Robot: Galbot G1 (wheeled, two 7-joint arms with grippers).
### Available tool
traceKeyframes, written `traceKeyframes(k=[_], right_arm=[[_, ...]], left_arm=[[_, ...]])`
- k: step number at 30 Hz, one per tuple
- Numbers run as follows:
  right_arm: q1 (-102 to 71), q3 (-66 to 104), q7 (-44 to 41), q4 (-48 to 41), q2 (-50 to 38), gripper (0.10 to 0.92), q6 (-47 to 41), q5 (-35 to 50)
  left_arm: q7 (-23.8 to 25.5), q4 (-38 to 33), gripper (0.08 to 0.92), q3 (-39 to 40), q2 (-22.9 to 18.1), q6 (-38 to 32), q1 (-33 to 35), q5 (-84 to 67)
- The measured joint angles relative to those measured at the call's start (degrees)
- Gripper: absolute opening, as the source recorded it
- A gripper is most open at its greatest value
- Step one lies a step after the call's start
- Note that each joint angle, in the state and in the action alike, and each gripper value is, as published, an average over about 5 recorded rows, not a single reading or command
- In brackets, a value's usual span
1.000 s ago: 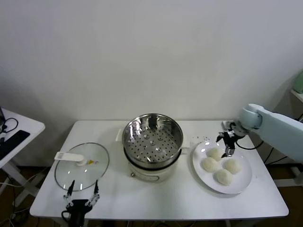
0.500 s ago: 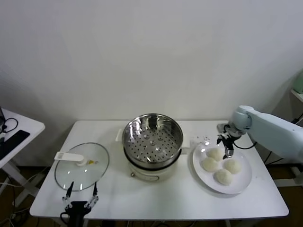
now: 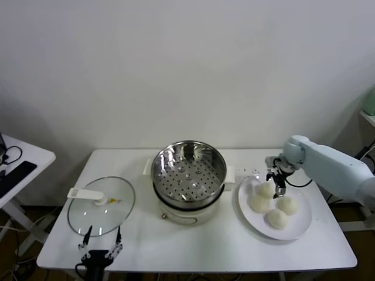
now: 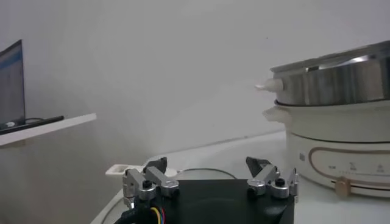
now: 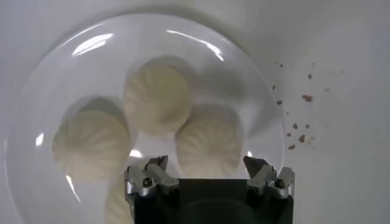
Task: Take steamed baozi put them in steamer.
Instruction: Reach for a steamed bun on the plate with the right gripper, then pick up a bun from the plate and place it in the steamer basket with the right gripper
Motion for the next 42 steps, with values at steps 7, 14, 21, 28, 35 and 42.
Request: traceKeyframes(k=[7, 14, 21, 28, 35, 42], right_arm=[[-0.8, 1.0, 0.2, -1.8, 1.4, 0.813, 0.4, -0.4], [-0.8, 1.2, 0.1, -2.3, 1.9, 0.701, 0.5, -0.7], [0.7, 0.4, -0.4, -1.9, 1.5, 0.687, 1.0, -0.1], [5.8, -3.4, -0.9, 0.6, 0.3, 0.681, 2.2, 2.3], [16.0, -10.4, -2.0, 5.9, -0.2, 0.679, 4.8, 7.0], [26.7, -14.7, -3.2, 12.5, 0.9, 0.679, 8.4, 11.6]], left_arm=[[0.0, 0.4, 0.823, -0.1, 0.0, -0.2, -0.3, 0.2], [-0.1, 0.9, 0.823, -0.3, 0.0, -0.5, -0.4, 0.3], [-0.2, 1.1, 0.823, -0.5, 0.0, -0.7, -0.6, 0.3], [-0.2, 1.6, 0.823, -0.6, 0.0, -1.0, -0.5, 0.6], [-0.3, 1.7, 0.823, -0.5, 0.0, -1.3, -0.3, 1.0], [-0.3, 1.7, 0.823, -0.2, 0.0, -1.3, -0.3, 1.2]])
